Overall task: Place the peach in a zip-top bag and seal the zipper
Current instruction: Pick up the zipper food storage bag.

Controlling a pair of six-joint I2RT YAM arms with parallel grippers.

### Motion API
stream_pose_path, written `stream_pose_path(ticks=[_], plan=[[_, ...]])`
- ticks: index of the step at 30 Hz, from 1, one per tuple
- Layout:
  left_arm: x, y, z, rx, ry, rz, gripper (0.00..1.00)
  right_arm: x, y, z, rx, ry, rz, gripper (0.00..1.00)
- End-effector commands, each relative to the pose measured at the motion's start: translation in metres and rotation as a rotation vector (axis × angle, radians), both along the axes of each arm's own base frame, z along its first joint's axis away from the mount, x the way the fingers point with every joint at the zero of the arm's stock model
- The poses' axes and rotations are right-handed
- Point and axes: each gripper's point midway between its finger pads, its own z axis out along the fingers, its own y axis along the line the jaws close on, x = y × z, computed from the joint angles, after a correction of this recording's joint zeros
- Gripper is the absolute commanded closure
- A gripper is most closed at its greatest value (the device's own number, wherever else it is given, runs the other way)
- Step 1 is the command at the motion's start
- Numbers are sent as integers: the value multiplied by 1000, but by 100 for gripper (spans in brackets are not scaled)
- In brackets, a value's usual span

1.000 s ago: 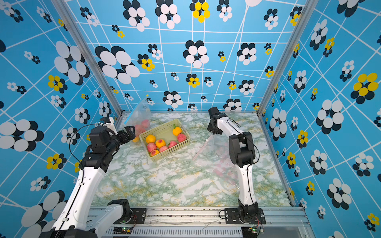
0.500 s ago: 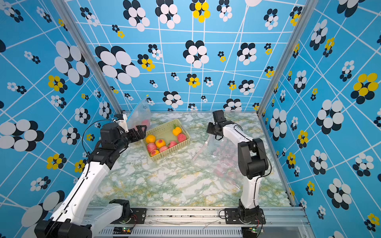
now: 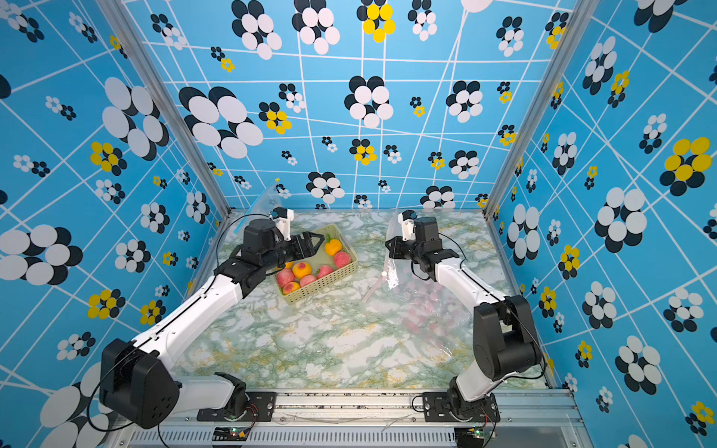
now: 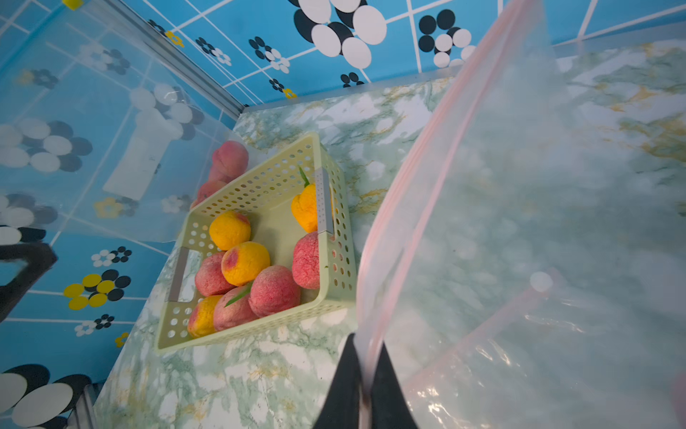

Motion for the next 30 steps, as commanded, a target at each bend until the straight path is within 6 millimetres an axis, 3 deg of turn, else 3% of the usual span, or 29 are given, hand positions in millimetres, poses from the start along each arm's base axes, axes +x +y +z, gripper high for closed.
stream_pose_path(ticks=[1,10,13,21,30], plan=[[6,-37,33,-64,-74,-84,18,-14,7,15,26,-74,82,90],[16,-119,16,-104,-7,-286,18,-35,11,23,63,-104,137,89],[20,-136,10,-103,20,-330,25,-37,12,21,66,-96,144,89],[28,-166,-12,-62,76,-395,42,-39,14,19,71,-87,153,89],[38,-181,-37,-46,134,-415,48,-42,20,17,65,-76,175,88]])
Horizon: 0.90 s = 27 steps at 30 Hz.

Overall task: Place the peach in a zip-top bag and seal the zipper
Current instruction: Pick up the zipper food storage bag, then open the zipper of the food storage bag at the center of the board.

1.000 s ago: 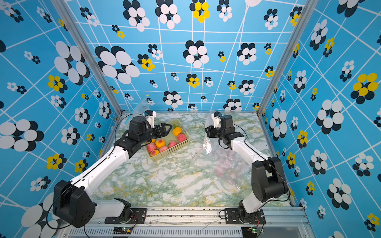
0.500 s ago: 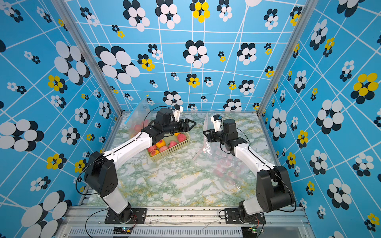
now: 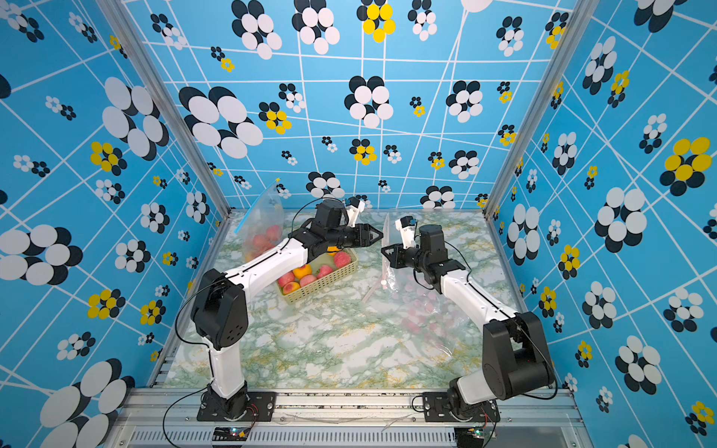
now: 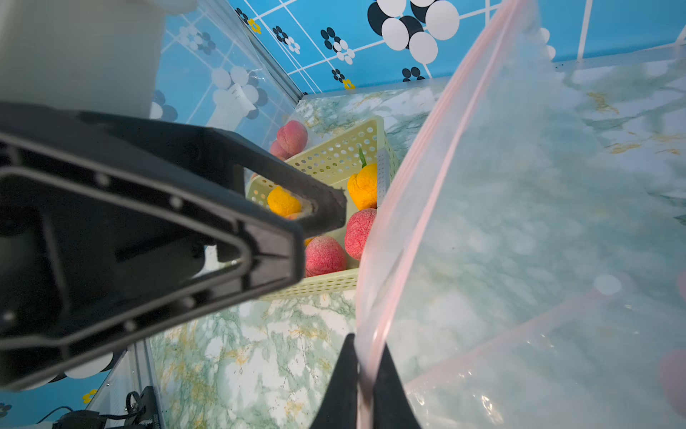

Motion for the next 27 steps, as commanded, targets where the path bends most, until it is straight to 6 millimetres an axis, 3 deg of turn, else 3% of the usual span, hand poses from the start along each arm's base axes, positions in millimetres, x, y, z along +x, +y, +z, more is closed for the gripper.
stream_pose_path(ticks=[1,7,8,12,20,24,27], plan=[[1,-7,-3,4,12,-32,50,-7,6,5,1,-21,38,88],[3,-14,-4,-30,33,-47,56,-8,9,4,-9,-14,48,88],[3,-15,-6,-32,39,-50,60,-8,10,3,-11,-12,51,88],[2,-18,-7,-47,50,-60,61,-8,11,2,-18,-6,52,88],[2,-19,-12,-49,67,-60,91,-7,10,3,-30,-9,39,88],[2,-18,-10,-46,60,-57,98,-8,6,0,-53,7,14,85],[2,-14,-11,-24,49,-48,100,-8,-3,-3,-100,35,-48,78]])
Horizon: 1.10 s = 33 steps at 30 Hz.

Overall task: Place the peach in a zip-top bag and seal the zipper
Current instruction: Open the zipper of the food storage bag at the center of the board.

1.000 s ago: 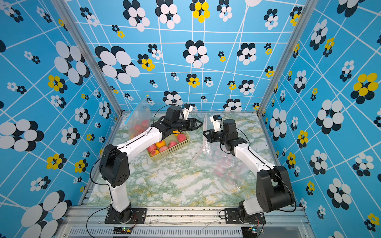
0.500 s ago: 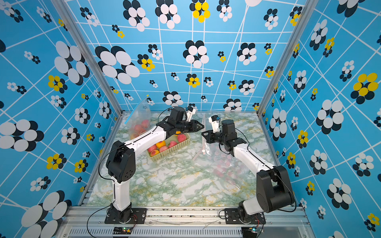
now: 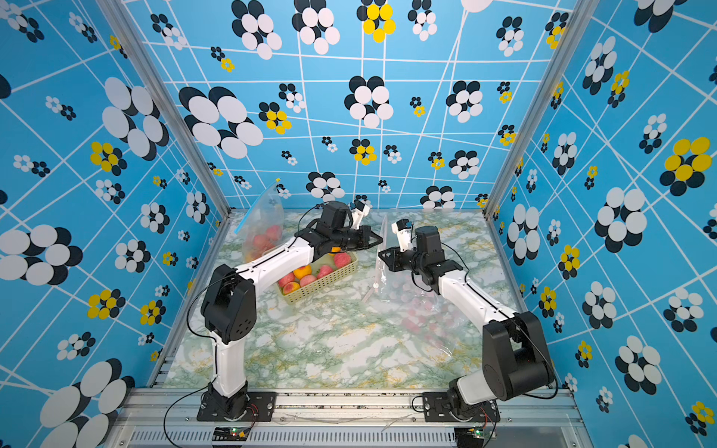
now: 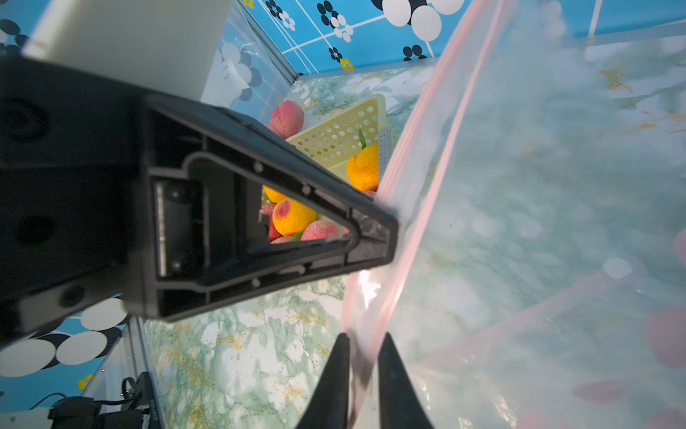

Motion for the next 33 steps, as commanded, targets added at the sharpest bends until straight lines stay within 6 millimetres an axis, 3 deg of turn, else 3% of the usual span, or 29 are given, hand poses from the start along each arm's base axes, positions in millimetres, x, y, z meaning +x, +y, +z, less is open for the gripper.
stream_pose_path(ticks=[1,5,8,11,16,28,33], plan=[[3,1,4,18,-33,5,100,1,-13,7,-81,11,-87,78],[-1,6,7,29,-46,13,100,-1,-31,2,-242,59,-212,80],[-4,7,10,22,-44,16,100,-4,-32,0,-300,93,-257,82],[-7,10,11,21,-39,27,100,-3,-27,0,-273,121,-298,82],[-10,14,14,12,-36,44,100,2,-16,6,-173,128,-331,72],[-17,12,14,19,-32,46,100,9,3,-8,-110,193,-337,53],[-17,12,17,15,-35,52,100,11,9,-21,-104,223,-360,60]])
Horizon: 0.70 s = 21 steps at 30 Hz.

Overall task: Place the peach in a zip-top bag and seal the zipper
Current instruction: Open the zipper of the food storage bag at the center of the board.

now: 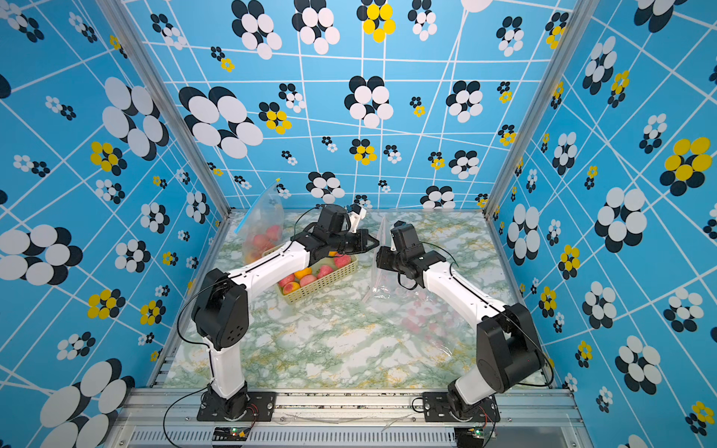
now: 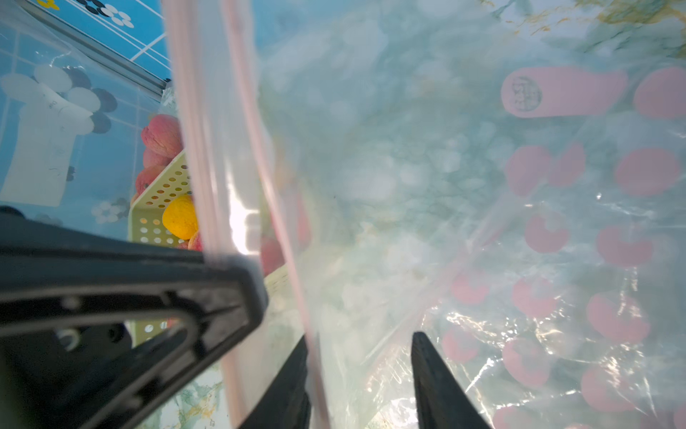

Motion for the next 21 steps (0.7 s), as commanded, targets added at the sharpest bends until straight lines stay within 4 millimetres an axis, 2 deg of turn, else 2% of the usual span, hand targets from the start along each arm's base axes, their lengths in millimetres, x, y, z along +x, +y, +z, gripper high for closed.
stream_pose_path(ticks=[1,3,6,8,11,14,21], plan=[[-5,2,19,-19,-33,13,100,7,7,0,28,-2,-35,63],[-5,5,19,-10,-39,27,100,8,5,-3,11,2,-59,69],[-3,13,18,18,-56,60,100,6,-6,-7,-62,21,-110,90],[0,19,12,53,-66,82,100,2,-18,-6,-145,26,-151,100],[3,29,-2,127,-66,116,100,-7,-38,-2,-243,45,-216,100],[6,41,-16,204,-68,156,100,-13,-51,10,-285,34,-248,100],[13,61,-37,334,-83,218,100,-30,-59,40,-371,50,-206,100]])
